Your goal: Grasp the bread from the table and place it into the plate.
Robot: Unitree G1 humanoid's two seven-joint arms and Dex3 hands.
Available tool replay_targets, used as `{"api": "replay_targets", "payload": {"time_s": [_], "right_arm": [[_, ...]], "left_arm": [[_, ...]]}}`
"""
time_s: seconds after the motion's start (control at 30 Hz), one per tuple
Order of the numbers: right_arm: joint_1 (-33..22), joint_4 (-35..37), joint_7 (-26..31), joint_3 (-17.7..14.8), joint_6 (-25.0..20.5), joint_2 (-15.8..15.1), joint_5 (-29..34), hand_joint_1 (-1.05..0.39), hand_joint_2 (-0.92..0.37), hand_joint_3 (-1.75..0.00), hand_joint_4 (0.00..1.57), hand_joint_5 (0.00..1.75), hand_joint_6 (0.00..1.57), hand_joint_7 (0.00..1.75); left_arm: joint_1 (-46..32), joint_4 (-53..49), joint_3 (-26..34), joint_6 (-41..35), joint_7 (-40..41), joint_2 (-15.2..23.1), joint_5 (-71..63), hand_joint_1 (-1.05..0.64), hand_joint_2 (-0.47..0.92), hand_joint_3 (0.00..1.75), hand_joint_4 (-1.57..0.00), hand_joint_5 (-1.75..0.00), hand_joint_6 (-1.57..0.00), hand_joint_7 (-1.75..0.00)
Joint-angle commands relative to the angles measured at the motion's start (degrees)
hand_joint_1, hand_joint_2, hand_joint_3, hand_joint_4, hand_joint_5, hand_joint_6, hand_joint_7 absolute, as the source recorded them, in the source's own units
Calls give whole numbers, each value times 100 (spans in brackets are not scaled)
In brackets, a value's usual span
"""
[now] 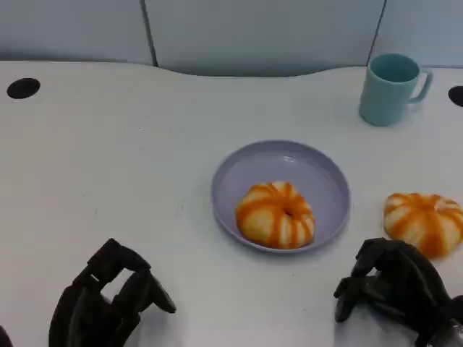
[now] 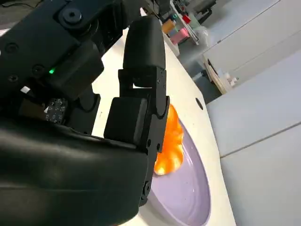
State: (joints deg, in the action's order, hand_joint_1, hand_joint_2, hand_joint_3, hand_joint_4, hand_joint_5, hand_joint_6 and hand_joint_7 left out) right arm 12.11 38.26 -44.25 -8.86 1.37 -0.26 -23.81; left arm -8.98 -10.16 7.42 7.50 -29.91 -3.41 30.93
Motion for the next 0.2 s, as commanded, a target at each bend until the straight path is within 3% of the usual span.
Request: {"api": "replay_targets", "payload": {"time_s": [0.03,0.2], "right_arm": [[9,170,5,-78,6,-148,41,-105,-50,0,157,69,157,47],[-28,184,26,-64,94,-136,71,-105,-50,0,157,69,157,47]], "left_arm": [[65,-37,55,2,-12,29,-50,-54,92,29,-66,-175,-45,-166],[27,-95,50,71,-56,22,-104,-56,92,27,-65,-175,-45,-165]]}}
